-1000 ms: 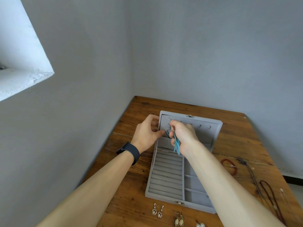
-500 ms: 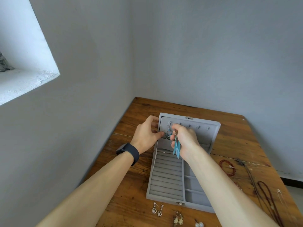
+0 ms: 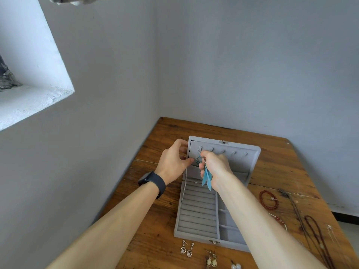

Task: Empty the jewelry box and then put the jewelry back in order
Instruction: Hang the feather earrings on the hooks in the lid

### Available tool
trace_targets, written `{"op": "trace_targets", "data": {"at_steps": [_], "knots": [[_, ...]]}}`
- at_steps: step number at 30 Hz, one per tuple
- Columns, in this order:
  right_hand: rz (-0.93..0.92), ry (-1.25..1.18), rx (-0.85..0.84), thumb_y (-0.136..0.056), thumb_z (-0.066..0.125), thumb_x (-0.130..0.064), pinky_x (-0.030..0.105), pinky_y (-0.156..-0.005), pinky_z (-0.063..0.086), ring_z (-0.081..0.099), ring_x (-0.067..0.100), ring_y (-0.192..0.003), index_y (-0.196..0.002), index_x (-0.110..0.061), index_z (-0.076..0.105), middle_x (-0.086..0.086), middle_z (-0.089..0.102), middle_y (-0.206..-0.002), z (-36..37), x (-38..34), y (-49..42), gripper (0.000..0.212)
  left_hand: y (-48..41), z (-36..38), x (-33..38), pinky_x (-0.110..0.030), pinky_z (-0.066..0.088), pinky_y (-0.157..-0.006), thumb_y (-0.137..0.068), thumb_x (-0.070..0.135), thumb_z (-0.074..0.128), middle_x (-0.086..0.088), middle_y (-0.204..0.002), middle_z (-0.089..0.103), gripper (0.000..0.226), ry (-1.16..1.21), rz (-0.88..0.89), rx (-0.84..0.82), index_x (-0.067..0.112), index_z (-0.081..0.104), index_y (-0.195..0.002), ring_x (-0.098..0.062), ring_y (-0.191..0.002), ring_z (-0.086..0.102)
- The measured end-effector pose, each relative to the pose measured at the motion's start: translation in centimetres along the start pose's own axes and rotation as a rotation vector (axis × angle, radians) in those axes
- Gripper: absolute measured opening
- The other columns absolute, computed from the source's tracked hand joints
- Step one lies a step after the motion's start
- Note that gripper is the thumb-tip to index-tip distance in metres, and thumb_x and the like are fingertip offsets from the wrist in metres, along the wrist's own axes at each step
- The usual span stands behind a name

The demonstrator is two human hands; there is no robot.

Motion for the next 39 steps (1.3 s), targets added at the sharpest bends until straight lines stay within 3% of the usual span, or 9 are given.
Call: {"op": "trace_targets", "data": {"at_steps": [3,7,10,15,20,23,27,33,39], "knots": [[-0.016,0.033,-0.015,-0.098,0.062,-0.030,0.025,-0.050,0.048,0.054,0.014,-0.055,-0.102,-0.009,0.063,0.008,0.059,-0.069,-0.2,0.5,0.0,0.021,0.0,0.0,-0.1,-0.002,0.045,-0.057,-0.087,0.022,0.077,0.021,-0.102,0.056,0.048,0.001,0.005,0.003,0.028,0.051,-0.127,0.006,-0.081,0.058],[-0.263,0.237,-0.065,-0.101,0.056,-0.038,0.024,-0.053,0.048,0.060,0.010,-0.062,-0.103,-0.018,0.067,0.001,0.067,-0.082,-1.3,1.5,-0.4,0.022,0.1,0.0,-0.2,-0.003,0.045,-0.058,-0.087,0.022,0.076,0.024,-0.096,0.055,0.045,0.014,0.000,0.012,0.030,0.051,-0.124,0.007,-0.081,0.059],[-0.332,0.307,-0.158,-0.101,0.055,-0.041,0.020,-0.052,0.046,0.063,0.003,-0.059,-0.104,-0.025,0.061,-0.006,0.073,-0.090,-2.7,2.1,-0.5,0.017,0.1,0.1,-0.2,-0.006,0.044,-0.060,-0.086,0.022,0.077,0.022,-0.099,0.057,0.045,0.029,-0.015,0.027,0.030,0.053,-0.124,0.005,-0.083,0.061],[-0.375,0.364,-0.238,-0.102,0.056,-0.024,0.018,-0.055,0.048,0.064,0.001,-0.060,-0.109,-0.023,0.056,-0.008,0.076,-0.091,-5.0,2.9,-1.3,0.007,0.1,0.1,-0.3,-0.007,0.046,-0.063,-0.085,0.022,0.079,0.020,-0.100,0.060,0.045,0.046,-0.022,0.028,0.029,0.054,-0.122,0.004,-0.084,0.063],[-0.661,0.567,-0.085,-0.096,0.065,-0.023,0.005,-0.060,0.042,0.067,-0.002,-0.067,-0.099,-0.029,0.058,-0.011,0.074,-0.094,-6.4,2.2,-1.7,0.011,0.1,0.0,-0.3,-0.010,0.048,-0.065,-0.084,0.021,0.080,0.020,-0.099,0.061,0.046,0.061,-0.034,0.025,0.028,0.054,-0.121,0.003,-0.085,0.064],[-0.961,0.838,0.059,-0.095,0.067,-0.022,0.024,-0.069,0.051,0.067,0.015,-0.085,-0.108,-0.021,0.062,-0.004,0.074,-0.098,-6.9,2.3,-1.8,0.013,0.2,0.0,-0.2,-0.009,0.048,-0.063,-0.085,0.021,0.079,0.020,-0.101,0.061,0.046,0.058,-0.031,0.022,0.028,0.054,-0.123,0.003,-0.086,0.063],[-1.335,0.970,0.210,-0.087,0.076,-0.012,0.034,-0.062,0.051,0.066,0.031,-0.078,-0.099,-0.008,0.066,0.007,0.072,-0.086,-6.5,3.2,-2.0,0.016,0.2,0.1,-0.1,-0.008,0.048,-0.062,-0.085,0.021,0.079,0.021,-0.102,0.060,0.047,0.057,-0.030,0.028,0.028,0.053,-0.123,0.003,-0.087,0.062],[-1.302,0.937,0.328,-0.086,0.079,-0.020,0.041,-0.066,0.051,0.059,0.028,-0.082,-0.092,-0.011,0.072,0.005,0.062,-0.092,-5.4,4.6,-2.6,0.013,0.3,0.1,-0.2,-0.008,0.049,-0.060,-0.085,0.021,0.079,0.020,-0.101,0.061,0.044,0.041,-0.011,0.037,0.029,0.053,-0.120,0.002,-0.088,0.063],[-1.221,0.854,0.227,-0.089,0.067,-0.008,0.034,-0.072,0.055,0.067,0.024,-0.083,-0.101,-0.013,0.074,0.000,0.073,-0.093,-5.1,5.6,-2.4,0.015,0.2,0.1,-0.2,-0.004,0.046,-0.058,-0.085,0.021,0.078,0.024,-0.098,0.058,0.044,0.047,-0.016,0.035,0.032,0.052,-0.119,0.004,-0.086,0.060]]}}
Point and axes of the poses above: each hand's wrist, its own y-axis away from the middle knuckle, its own z-axis out of the palm, x = y × z, the point moved 1 cm from there along -y, towards the middle knuckle
